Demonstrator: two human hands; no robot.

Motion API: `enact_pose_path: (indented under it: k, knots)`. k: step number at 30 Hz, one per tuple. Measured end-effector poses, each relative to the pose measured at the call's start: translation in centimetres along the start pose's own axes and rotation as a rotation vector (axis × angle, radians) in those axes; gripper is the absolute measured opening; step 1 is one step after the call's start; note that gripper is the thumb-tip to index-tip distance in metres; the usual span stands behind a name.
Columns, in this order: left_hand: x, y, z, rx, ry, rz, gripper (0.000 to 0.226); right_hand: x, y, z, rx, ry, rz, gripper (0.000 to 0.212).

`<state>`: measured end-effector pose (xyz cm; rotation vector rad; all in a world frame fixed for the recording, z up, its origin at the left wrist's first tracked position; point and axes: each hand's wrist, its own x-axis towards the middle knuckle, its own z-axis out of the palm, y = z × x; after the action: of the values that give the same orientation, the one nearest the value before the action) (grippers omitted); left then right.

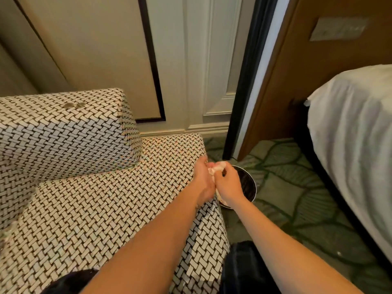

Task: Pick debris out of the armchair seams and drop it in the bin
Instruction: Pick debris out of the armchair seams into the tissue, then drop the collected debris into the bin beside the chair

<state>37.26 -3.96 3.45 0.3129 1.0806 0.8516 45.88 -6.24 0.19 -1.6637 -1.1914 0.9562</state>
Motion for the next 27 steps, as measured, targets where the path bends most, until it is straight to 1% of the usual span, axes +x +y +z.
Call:
enact_pose_path:
  k: [3,5,7,9,11,14,15,16,17,19,21,23,25,27]
  knots:
    - [1.7,-2.6,1.8,0.055,-0.074,-0.102,0.044,1.9,4.0,-2.2,-0.014,0.065,0.15,0.029]
    - [3.8,-4.4,2.5,0.126,-0.093,-0.169,0.038,3.5,6.7,-3.3,-0.024,0.105,0.219,0.031]
    - [5.2,-5.4,2.9,0.178,-0.08,-0.18,0.034,4.5,8.5,-3.9,0.001,0.133,0.294,0.033]
    - [6.6,-6.0,3.6,0.168,-0.078,-0.183,0.042,5.8,10.3,-4.3,0.032,0.188,0.352,0.035]
    - [8.0,-6.5,4.1,0.133,-0.035,-0.173,0.053,7.0,11.9,-4.3,0.079,0.235,0.403,0.031]
    - [11.7,-8.4,3.7,0.077,0.023,-0.176,0.064,8.3,14.1,-4.2,0.042,0.255,0.458,0.03]
    - [11.5,-8.4,3.7,0.074,0.023,-0.223,0.065,8.2,14.3,-4.2,0.01,0.254,0.469,0.033]
    - [11.0,-7.9,3.8,0.074,0.03,-0.233,0.063,8.2,14.5,-4.3,-0.024,0.236,0.468,0.036]
    - [10.0,-7.2,4.1,0.095,0.031,-0.232,0.053,7.9,14.5,-4.6,-0.044,0.219,0.465,0.039]
    - [7.8,-5.8,4.2,0.105,0.021,-0.206,0.048,7.8,14.3,-5.2,-0.051,0.154,0.468,0.041]
    - [5.1,-4.3,3.9,0.12,0.024,-0.166,0.05,7.3,13.8,-5.9,-0.068,0.103,0.455,0.038]
    - [3.5,-3.6,2.9,0.138,0.052,-0.14,0.051,6.2,12.2,-6.8,-0.067,0.085,0.437,0.028]
    - [1.6,-3.1,2.2,0.142,0.06,-0.088,0.052,4.6,8.5,-6.9,0.004,0.06,0.4,0.026]
    - [0.0,-2.8,0.9,0.137,0.086,-0.008,0.053,3.2,5.3,-5.8,0.051,-0.012,0.33,0.023]
